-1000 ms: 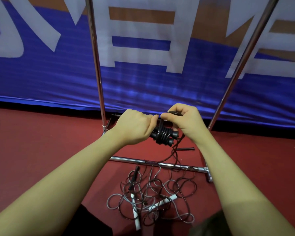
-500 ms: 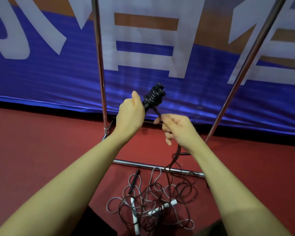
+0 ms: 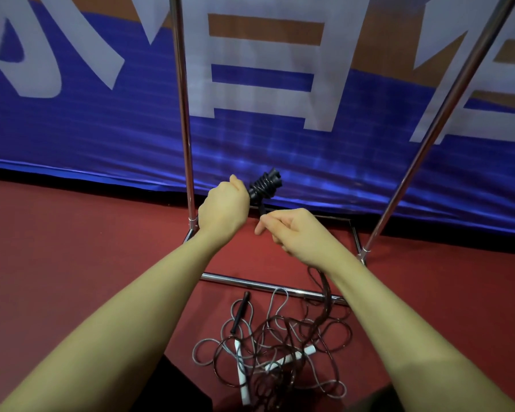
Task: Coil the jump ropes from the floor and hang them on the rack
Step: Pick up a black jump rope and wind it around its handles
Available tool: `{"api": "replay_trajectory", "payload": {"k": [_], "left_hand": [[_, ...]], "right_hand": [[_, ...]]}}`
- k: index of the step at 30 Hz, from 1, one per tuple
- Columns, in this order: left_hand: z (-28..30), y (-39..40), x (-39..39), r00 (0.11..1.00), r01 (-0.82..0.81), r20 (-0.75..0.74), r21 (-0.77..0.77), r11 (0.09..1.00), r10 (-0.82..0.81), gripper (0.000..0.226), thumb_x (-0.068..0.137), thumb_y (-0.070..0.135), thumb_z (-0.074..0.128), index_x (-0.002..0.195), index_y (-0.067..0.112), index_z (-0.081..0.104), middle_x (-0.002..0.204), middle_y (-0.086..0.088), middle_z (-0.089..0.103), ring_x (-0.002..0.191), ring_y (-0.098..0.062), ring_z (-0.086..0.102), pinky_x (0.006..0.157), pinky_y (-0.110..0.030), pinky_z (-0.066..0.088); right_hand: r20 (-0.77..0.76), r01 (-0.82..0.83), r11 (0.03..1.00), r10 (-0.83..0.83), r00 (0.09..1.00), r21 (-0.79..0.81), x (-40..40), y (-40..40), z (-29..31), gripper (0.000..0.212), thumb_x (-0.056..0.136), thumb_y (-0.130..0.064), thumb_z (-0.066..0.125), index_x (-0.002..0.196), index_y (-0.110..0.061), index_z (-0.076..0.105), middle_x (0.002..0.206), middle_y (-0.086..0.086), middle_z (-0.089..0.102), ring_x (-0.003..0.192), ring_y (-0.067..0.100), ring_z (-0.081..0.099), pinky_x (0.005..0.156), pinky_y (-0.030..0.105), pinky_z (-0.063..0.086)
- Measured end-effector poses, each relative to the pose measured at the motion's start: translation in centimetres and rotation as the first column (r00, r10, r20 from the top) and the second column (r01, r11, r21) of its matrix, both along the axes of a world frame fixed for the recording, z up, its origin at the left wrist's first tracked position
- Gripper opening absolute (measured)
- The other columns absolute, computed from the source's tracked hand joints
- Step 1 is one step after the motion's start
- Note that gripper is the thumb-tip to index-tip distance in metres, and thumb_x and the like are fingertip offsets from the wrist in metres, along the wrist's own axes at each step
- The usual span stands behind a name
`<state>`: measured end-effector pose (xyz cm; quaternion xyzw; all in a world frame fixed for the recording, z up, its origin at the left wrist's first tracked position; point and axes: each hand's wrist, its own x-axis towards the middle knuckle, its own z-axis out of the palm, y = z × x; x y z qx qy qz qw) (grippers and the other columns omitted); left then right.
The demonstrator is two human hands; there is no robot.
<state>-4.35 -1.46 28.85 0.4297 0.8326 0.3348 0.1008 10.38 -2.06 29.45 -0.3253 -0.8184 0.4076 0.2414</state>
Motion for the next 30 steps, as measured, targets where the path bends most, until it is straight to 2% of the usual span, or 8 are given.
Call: {"api": "replay_trajectory", "payload": {"k": [4,7,11,14,17,21,25,30], "left_hand": [[-1.1,0.3,-0.7,0.936,0.076,-0.337,-0.095,0.993,-0.104,0.039,0.102,0.018,0.02,0.112,-0.001,0.053,0.111,-0.022,0.06,0.102,-0.041,0.057,0.069,-0.039,0.034],[-1.3,0.1,-0.8,0.857,0.094,-0.49,-0.159,0.983,-0.161,0.044,0.104,0.022,0.019,0.116,0.0,0.056,0.108,-0.021,0.063,0.099,-0.04,0.06,0.067,-0.037,0.034],[-1.3,-0.1,0.0,0.752,0.166,-0.598,-0.234,0.958,-0.276,0.044,0.104,0.024,0.022,0.106,0.003,0.06,0.102,-0.019,0.065,0.094,-0.039,0.061,0.065,-0.035,0.032],[-1.6,-0.1,0.2,0.607,0.283,-0.668,-0.324,0.903,-0.43,0.044,0.104,0.028,0.021,0.108,0.008,0.059,0.102,-0.015,0.066,0.094,-0.036,0.061,0.058,-0.032,0.028],[-1.4,-0.5,0.4,0.483,0.389,-0.687,-0.387,0.836,-0.543,0.032,0.103,0.025,0.023,0.114,0.014,0.051,0.097,-0.01,0.065,0.089,-0.035,0.06,0.047,-0.031,0.018],[-1.4,-0.9,0.6,0.459,0.523,-0.679,-0.315,0.792,-0.573,0.028,0.103,0.028,0.021,0.091,0.019,0.044,0.087,-0.011,0.065,0.081,-0.036,0.06,0.052,-0.033,0.03],[-1.7,-1.3,0.5,0.471,0.615,-0.717,-0.151,0.774,-0.513,0.07,0.085,0.045,-0.008,0.076,0.016,0.055,0.069,-0.01,0.064,0.067,-0.037,0.058,0.054,-0.034,0.026],[-1.4,-1.4,0.2,0.442,0.798,-0.728,0.052,0.601,-0.524,0.035,0.093,0.027,0.03,0.064,0.02,0.048,0.039,-0.006,0.046,0.032,-0.031,0.044,0.035,-0.031,0.036]], "right_hand": [[0.059,-0.063,0.991,0.056,0.997,0.122,0.2,0.2,-0.4,0.025,0.093,-0.021,0.057,0.082,0.0,0.065,0.065,0.023,0.049,0.061,0.011,0.04,0.06,0.036,0.038],[0.052,-0.046,0.986,0.038,0.998,0.157,0.6,0.7,-0.7,0.034,0.087,-0.029,0.056,0.083,0.004,0.063,0.077,0.028,0.056,0.065,0.015,0.041,0.065,0.044,0.041],[0.041,0.015,0.966,-0.027,0.999,0.259,1.7,1.2,-0.3,0.016,0.089,-0.019,0.064,0.083,-0.005,0.07,0.071,0.014,0.063,0.063,0.02,0.05,0.067,0.04,0.043],[-0.026,0.127,0.919,-0.127,0.992,0.374,2.2,1.7,-0.4,0.017,0.084,-0.027,0.068,0.079,-0.012,0.073,0.066,-0.002,0.066,0.061,0.019,0.057,0.063,0.035,0.046],[-0.12,0.248,0.893,-0.218,0.968,0.375,2.6,2.0,-0.5,0.017,0.077,-0.031,0.073,0.072,-0.015,0.073,0.064,-0.002,0.067,0.061,0.018,0.059,0.064,0.036,0.048],[-0.189,0.308,0.938,-0.276,0.942,0.162,2.8,2.2,-0.3,0.017,0.073,-0.022,0.08,0.064,-0.017,0.067,0.054,-0.006,0.058,0.051,0.003,0.044,0.055,0.019,0.037],[-0.24,0.264,0.964,-0.262,0.935,-0.027,3.0,2.2,-0.1,0.021,0.073,-0.013,0.079,0.064,-0.019,0.062,0.059,-0.004,0.06,0.055,0.005,0.048,0.057,0.015,0.039],[-0.25,0.19,0.979,-0.202,0.947,-0.069,3.5,2.5,-0.4,0.016,0.078,-0.011,0.075,0.068,-0.017,0.064,0.063,-0.004,0.061,0.059,0.005,0.051,0.057,0.016,0.041]]}}
